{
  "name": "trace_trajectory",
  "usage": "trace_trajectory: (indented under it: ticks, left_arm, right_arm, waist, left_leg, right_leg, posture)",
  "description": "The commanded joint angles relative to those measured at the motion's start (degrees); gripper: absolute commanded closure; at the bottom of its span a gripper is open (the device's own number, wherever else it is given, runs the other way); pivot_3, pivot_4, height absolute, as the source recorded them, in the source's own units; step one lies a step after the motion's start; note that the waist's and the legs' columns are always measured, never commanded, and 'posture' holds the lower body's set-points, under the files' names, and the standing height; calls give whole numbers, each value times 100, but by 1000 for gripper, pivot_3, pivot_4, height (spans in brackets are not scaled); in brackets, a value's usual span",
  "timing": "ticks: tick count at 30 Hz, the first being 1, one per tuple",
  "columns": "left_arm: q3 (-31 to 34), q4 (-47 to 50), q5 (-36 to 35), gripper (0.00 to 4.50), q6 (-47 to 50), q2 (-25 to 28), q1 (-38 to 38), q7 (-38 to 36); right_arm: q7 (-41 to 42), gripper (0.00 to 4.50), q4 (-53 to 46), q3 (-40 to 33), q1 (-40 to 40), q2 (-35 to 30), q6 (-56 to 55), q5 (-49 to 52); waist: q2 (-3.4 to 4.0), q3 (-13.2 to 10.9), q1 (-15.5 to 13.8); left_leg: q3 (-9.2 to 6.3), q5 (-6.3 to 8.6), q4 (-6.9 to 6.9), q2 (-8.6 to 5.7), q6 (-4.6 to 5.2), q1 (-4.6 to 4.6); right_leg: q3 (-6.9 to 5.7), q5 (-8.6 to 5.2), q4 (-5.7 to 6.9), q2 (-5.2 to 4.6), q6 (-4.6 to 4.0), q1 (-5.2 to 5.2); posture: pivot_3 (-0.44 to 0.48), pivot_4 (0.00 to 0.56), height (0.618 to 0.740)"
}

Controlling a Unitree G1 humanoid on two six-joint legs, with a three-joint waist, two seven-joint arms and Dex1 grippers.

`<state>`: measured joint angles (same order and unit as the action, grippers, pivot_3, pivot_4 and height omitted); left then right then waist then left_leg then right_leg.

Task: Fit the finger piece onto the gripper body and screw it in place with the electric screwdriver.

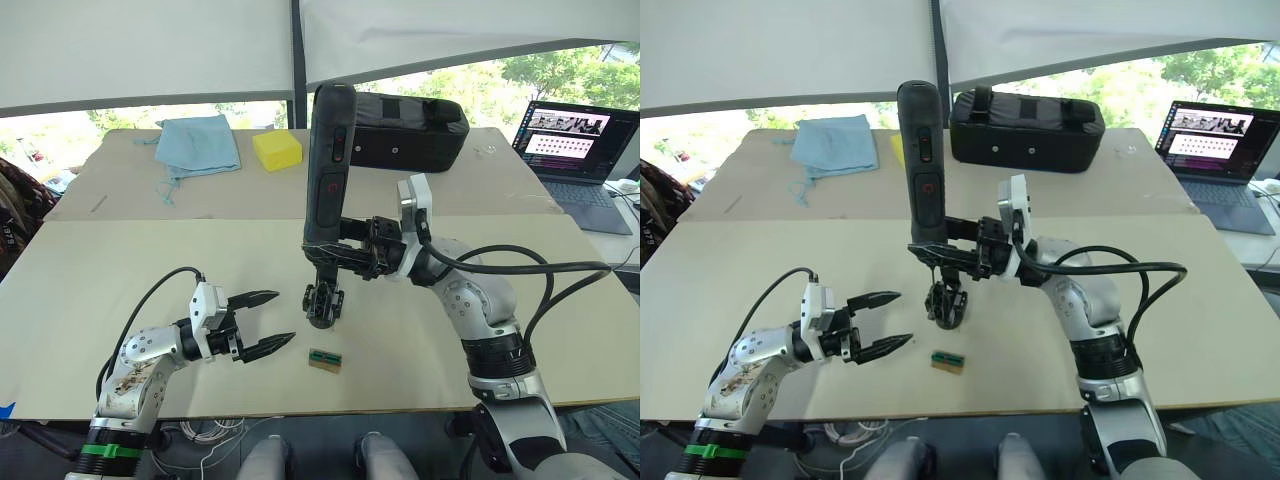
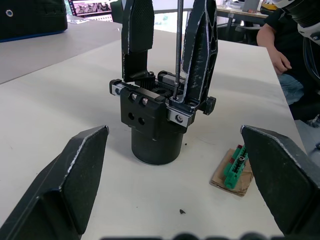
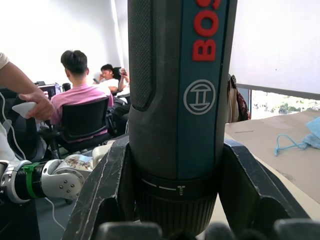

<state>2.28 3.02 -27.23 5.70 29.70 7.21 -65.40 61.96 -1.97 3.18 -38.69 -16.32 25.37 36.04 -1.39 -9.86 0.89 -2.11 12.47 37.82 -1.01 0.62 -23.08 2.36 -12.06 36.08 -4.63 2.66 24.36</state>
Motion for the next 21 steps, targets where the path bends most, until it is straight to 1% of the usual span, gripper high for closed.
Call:
trace_trajectory:
  ticks: [1, 21]
  left_arm:
    - [-5, 251, -47, 0, 37, 45, 106, 49]
    - [-16, 474, -67, 0, 310, 52, 124, 200]
  right_arm:
    - [7, 2597, -162, -63, -62, 45, -106, 86]
    - [59, 2597, -143, -18, -69, 85, -80, 111]
  waist:
    - [0, 0, 1]
    - [0, 0, 1]
  left_leg:
    - [0, 0, 0, 0, 0, 0]
    - [0, 0, 0, 0, 0, 0]
  right_leg:
    - [0, 0, 0, 0, 0, 0]
    - [0, 0, 0, 1, 0, 0]
  posture:
    - [0, 150, 740]
    - [0, 150, 740]
